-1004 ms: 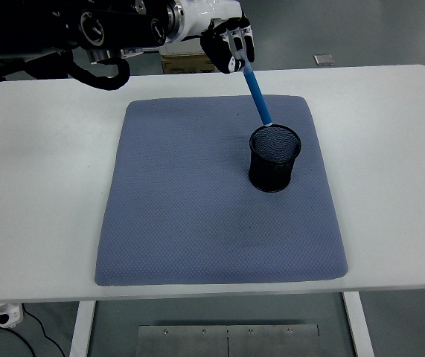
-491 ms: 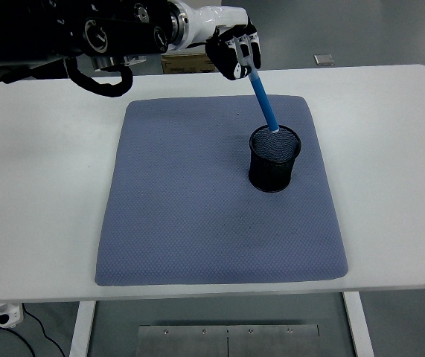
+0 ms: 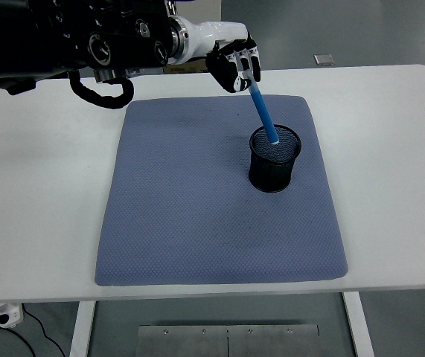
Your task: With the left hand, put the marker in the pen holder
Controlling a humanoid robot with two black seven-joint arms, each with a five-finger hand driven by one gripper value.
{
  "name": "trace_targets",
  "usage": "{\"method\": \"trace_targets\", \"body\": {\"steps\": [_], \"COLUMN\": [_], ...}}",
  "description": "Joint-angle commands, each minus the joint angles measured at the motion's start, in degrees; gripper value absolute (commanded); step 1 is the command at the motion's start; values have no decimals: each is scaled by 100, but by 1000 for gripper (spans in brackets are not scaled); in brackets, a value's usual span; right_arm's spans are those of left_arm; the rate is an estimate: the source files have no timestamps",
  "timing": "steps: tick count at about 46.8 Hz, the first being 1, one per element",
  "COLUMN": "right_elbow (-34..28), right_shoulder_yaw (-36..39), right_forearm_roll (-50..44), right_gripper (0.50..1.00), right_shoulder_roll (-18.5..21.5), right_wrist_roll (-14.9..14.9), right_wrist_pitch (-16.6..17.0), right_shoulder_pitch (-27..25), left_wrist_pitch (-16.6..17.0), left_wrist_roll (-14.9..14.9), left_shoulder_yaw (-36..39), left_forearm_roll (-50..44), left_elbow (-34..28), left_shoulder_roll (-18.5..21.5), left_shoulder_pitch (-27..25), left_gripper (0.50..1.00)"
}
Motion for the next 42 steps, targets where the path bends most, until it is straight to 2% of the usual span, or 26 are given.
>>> {"method": "trace_targets", "body": {"steps": [1, 42], "right_elbow": [0, 0], "right_shoulder_yaw": [1, -8], "right_forearm_roll": [1, 1], "right_gripper": [1000, 1000], "right_shoulder_roll": [0, 0], "right_wrist_roll": [0, 0], "right_wrist_pitch": [0, 0], "right_shoulder_pitch": [0, 0], "left_wrist_pitch": [9, 18], "left_wrist_roll": [1, 1], "left_shoulder_yaw": [4, 12], "left_forearm_roll": [0, 0], "left_elbow": [0, 0], "left_shoulder_roll": [-6, -103], "left_shoulder_pitch": [95, 253], "left_gripper": [500, 500]}}
